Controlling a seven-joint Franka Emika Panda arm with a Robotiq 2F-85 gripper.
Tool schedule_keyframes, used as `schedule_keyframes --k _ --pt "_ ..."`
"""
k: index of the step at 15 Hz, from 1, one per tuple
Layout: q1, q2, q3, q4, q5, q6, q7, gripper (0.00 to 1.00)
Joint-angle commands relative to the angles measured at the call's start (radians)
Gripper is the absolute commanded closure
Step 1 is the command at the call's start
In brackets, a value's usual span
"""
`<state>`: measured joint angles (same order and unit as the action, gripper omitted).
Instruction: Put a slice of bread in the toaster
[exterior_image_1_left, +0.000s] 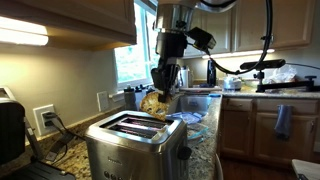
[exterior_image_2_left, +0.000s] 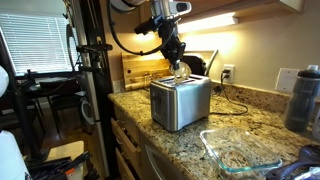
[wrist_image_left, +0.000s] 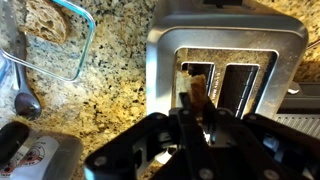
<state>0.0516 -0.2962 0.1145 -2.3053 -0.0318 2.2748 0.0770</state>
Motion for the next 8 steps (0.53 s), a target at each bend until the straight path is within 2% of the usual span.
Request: schedule_keyframes --k 1,8 --pt "0.024 0.024 0.006 0.045 0.011 -0.061 -0.003 0.92" --pt "0.062 0.037 0.043 0.065 0.014 -0.107 0.024 0.92"
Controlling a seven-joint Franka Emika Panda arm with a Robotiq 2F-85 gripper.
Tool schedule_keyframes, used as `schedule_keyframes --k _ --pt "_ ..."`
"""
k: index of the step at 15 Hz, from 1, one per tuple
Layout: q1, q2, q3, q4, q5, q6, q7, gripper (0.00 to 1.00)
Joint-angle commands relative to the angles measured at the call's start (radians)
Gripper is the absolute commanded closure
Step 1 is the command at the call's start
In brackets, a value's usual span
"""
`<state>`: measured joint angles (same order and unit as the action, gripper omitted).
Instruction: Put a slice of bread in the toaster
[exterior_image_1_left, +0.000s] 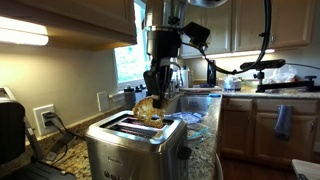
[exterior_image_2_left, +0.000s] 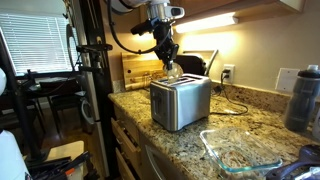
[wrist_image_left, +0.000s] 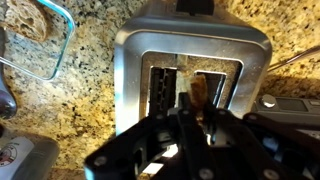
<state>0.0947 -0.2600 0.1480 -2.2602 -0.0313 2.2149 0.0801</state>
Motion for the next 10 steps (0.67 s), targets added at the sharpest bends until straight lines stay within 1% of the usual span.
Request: schedule_keyframes --k 1,10 --pt "0.022 0.001 0.014 0.02 0.013 -0.052 0.024 0.92" --pt "0.046 -0.002 0.042 0.034 0.013 -0.073 0.052 0.92"
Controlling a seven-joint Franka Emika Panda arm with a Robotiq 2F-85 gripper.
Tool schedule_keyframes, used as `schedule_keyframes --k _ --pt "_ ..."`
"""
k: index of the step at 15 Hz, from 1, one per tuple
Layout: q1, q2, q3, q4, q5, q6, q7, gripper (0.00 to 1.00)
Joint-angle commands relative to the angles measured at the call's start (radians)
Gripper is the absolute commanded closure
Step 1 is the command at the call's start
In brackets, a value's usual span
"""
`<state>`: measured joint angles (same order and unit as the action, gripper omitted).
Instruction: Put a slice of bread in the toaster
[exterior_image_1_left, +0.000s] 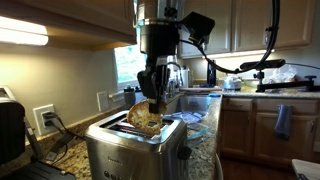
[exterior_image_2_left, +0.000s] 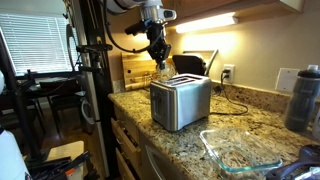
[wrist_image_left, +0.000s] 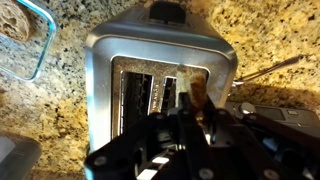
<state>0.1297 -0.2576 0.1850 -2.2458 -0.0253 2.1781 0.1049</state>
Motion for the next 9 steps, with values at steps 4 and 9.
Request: schedule_keyframes --k 4,9 --pt "0.005 -0.001 0.004 0.017 0.003 -0.027 0.027 0.92" --pt "0.0 0.007 -0.006 0.011 0.008 -0.02 0.018 0.92"
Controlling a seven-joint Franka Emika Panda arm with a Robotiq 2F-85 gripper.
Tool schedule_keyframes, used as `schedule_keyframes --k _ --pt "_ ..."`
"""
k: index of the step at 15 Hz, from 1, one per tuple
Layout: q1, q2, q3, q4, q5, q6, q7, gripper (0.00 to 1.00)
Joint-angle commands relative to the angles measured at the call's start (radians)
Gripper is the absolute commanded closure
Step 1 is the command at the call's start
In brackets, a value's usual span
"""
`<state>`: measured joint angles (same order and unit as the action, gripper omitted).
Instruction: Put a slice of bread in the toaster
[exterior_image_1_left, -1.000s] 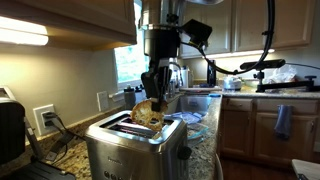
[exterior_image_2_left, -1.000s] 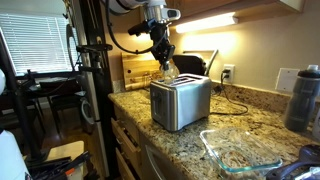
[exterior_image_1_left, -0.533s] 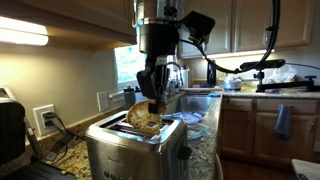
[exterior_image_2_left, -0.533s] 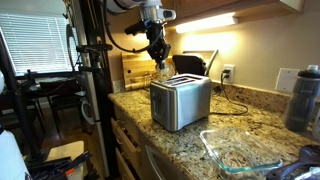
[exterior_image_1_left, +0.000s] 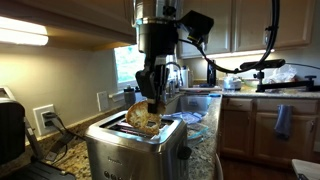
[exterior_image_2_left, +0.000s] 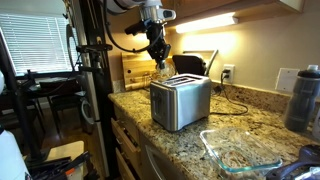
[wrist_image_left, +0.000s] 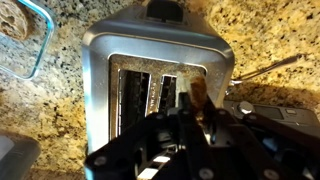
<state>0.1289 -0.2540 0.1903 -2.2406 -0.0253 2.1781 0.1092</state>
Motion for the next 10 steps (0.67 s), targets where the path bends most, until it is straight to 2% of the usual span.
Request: schedule_keyframes --k 1,10 --pt "-0.001 0.004 -0.013 0.003 0.006 -0.007 0.014 0.92" --pt "-0.006 0.045 -0.021 0.013 -0.017 0.08 0.002 0.92"
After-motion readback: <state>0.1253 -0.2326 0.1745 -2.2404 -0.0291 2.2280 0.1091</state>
